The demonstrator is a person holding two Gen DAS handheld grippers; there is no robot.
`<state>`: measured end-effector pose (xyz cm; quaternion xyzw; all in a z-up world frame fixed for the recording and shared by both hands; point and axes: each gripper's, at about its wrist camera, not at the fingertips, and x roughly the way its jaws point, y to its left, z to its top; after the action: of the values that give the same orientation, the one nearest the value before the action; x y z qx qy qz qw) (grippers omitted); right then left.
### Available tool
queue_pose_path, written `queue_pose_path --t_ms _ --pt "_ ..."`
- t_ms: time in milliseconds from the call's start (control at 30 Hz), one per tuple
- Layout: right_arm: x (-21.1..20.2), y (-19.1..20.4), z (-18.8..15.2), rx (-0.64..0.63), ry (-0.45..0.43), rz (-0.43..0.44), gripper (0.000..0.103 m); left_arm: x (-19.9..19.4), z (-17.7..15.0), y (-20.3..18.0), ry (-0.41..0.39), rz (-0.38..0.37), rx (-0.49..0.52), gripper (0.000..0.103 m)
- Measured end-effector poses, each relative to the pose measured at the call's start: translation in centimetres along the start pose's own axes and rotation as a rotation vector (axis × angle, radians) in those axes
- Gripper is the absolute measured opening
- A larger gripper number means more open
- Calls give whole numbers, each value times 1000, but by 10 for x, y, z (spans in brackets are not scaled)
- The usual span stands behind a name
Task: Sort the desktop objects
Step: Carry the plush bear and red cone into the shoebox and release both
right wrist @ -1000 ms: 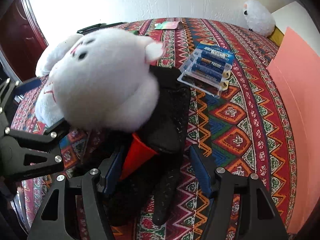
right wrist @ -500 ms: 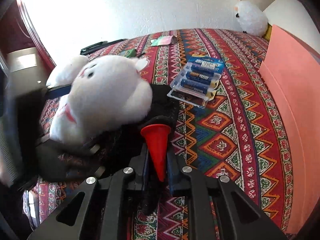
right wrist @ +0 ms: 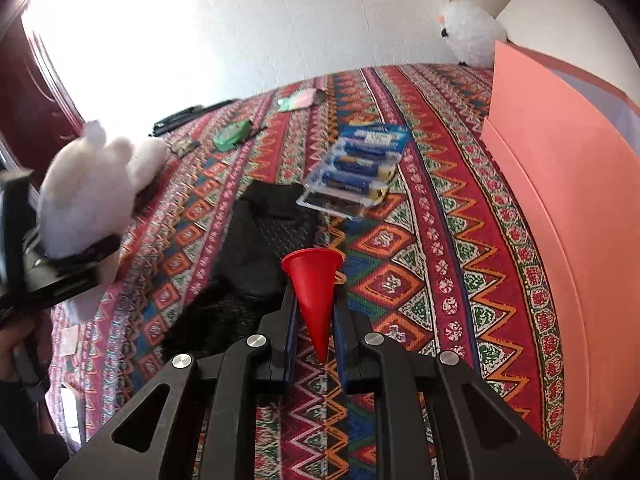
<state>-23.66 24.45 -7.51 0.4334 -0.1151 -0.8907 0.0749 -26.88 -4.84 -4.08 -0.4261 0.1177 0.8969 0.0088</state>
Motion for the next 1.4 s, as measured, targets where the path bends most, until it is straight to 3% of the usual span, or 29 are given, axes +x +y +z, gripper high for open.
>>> queue_pose_path --t_ms 133,333,533,800,1133,1400 --pt "-17 10 -11 -15 -9 21 16 -39 -27 16 8 -67 -83 80" --pt "-59 14 -49 -24 -17 19 16 -99 -70 -14 15 -215 -88 81" --pt "-120 4 -87 -22 -39 -11 16 -148 -109 -82 23 -367 -2 81" --pt "-196 -33 -130 20 -73 -106 16 -209 -118 -160 -13 -505 146 81" --pt "-283 -103 -146 130 -194 -267 16 -275 -78 -245 -146 -635 292 81" --pt "-343 -150 -117 134 -335 -382 16 -304 -10 -313 -234 -708 347 81"
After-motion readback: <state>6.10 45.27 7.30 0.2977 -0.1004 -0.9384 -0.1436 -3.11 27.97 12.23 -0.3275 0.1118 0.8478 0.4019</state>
